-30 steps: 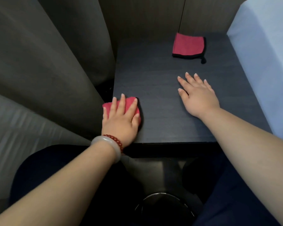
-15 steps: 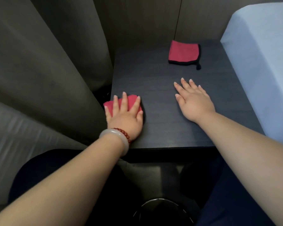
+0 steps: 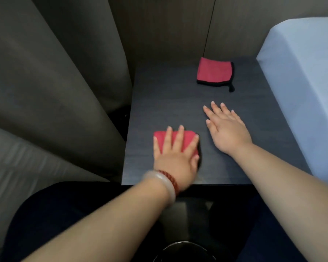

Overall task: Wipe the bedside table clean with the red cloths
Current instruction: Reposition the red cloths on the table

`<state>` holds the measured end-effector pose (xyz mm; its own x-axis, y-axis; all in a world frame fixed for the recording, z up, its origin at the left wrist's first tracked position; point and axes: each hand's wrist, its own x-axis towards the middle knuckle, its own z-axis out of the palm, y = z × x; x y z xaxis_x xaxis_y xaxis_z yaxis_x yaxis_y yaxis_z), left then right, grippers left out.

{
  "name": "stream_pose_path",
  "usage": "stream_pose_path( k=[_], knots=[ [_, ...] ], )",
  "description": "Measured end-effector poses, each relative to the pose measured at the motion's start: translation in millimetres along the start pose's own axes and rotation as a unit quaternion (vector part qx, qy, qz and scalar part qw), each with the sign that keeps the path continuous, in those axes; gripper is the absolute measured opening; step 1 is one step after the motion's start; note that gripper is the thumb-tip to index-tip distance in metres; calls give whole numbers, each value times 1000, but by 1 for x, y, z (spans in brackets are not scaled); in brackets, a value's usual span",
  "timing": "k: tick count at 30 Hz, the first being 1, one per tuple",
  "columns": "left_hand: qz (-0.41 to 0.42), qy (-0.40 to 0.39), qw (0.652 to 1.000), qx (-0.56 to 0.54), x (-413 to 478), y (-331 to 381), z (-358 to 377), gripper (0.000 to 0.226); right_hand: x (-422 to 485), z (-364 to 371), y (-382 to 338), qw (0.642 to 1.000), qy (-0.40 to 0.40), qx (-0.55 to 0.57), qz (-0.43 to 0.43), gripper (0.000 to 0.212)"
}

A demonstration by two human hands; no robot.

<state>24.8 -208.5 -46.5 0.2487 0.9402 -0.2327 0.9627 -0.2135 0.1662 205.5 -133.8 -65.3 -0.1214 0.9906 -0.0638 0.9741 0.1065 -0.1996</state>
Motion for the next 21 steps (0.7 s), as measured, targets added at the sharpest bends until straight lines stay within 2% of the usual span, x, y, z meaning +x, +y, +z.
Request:
stream_pose_path(
  k=[1,3,7,9,11,13,15,17,19,21],
  knots=[
    [42,13,999,2,-16,6,6,55,0,1,1,1000,2,2,-1,50],
    [39,26,999,7,-2,-13,6,55,-1,1,2,1000,7,7,-1,50],
    [-130,-24,991,-26,88,-69,-28,56,-1,3,3,1000,6,5,-2,50],
    [-145,-32,989,-20,92,-63,-31,57,0,3,2,1000,6,5,1,50],
    [-73,-3,997,-1,59,-35,-16,57,0,2,3,1000,8,6,5,50],
    [39,39,998,10,2,-11,6,57,-1,2,2,1000,8,9,6,50],
    [78,58,995,11,-28,-11,15,57,-1,2,1,1000,10,12,9,50],
    [39,46,998,17,3,-35,5,58,-2,2,0,1000,14,16,14,50],
    [-43,30,999,7,62,-56,-13,57,-1,3,0,1000,15,15,13,50],
    [-122,-25,992,-19,107,-62,-31,58,-1,3,1,1000,11,15,10,50]
  ],
)
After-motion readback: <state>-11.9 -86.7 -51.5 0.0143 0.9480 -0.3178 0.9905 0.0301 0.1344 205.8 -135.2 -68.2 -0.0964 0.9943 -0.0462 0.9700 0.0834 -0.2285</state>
